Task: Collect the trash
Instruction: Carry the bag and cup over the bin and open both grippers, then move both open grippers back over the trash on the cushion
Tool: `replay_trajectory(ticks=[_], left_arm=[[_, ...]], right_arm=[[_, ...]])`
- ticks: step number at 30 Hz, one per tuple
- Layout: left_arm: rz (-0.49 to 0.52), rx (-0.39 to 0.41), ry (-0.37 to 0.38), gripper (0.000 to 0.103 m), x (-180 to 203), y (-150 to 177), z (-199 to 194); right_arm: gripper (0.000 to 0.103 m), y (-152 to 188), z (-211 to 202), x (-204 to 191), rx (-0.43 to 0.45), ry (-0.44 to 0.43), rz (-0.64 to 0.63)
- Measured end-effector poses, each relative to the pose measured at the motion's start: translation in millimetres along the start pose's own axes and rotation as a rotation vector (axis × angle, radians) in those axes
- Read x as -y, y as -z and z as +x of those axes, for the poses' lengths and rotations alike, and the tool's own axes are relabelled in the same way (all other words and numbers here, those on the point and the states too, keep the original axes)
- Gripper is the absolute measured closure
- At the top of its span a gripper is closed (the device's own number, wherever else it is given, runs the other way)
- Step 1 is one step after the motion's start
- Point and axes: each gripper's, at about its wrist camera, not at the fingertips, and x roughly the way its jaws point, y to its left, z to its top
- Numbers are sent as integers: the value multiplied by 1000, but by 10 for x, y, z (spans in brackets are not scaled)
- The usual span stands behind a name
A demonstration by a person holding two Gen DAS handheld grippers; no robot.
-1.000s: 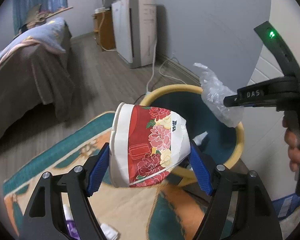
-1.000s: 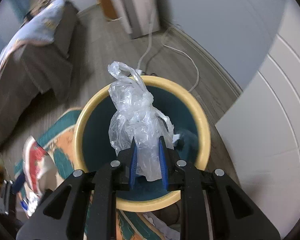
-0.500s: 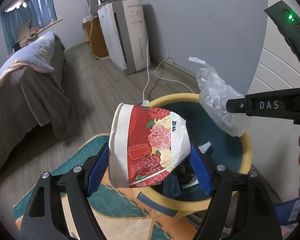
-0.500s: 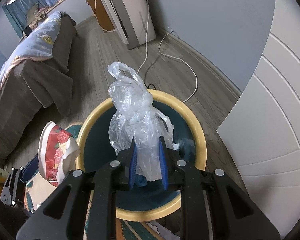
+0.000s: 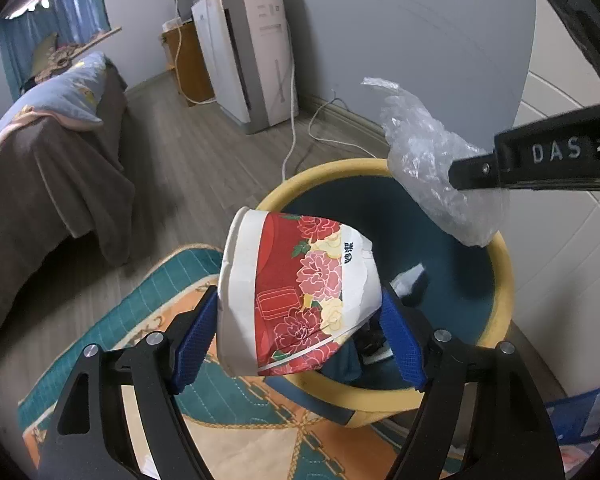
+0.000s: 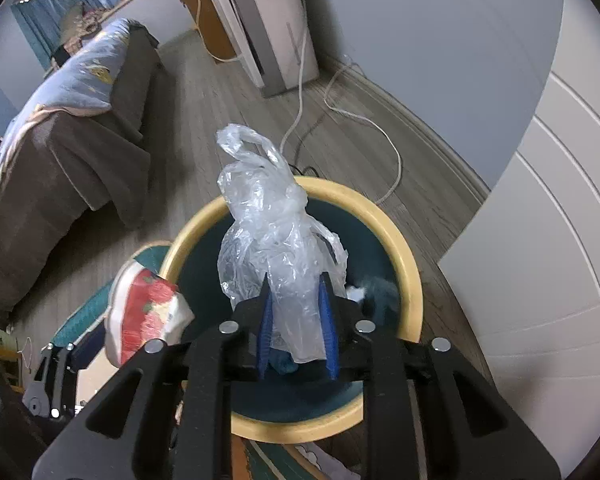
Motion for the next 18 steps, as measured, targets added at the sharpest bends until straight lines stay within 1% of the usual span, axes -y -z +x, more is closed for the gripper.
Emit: replay_trajectory(ticks=[2,3,4,6,8,9,11,12,13,14,15,18], left_arm=[[0,17,-16,18,-12,-3,-18],[-3,27,-23,12,-17,2,-34],[-7,36,-28,11,-29,5,-52],[-21,41,-36,9,-69,20,-77],[-35,48,-41,8,-115,50,-126],[-40,54,-44,7,-142,68,-157],[-48,59,-66,6,-200,115,-216],[-51,56,-80,6,-231,140,-252],[-56,52,-90,6,-262,164,-295],[-63,49,-94,6,-296,187,-344],[-68,48,-96,6,-327,202,-393],[-99,50,-101,6,-460,255,-613]], right_arm=[[63,-15,-31,-19,21,-9,-8],[61,-17,-40,-30,28,-11,-12],[57,-21,-46,-40,32,-11,-16],[51,-22,-52,-61,36,-7,-25],[39,-15,-56,-82,38,-4,-38],[35,-14,-63,-98,40,-2,-46],[21,-11,-84,-137,48,10,-63],[17,-11,-97,-156,50,12,-69],[11,-10,-118,-177,53,10,-73],[8,-1,-150,-202,60,8,-78],[6,10,-192,-231,69,12,-86],[6,74,-306,-345,87,39,-123]])
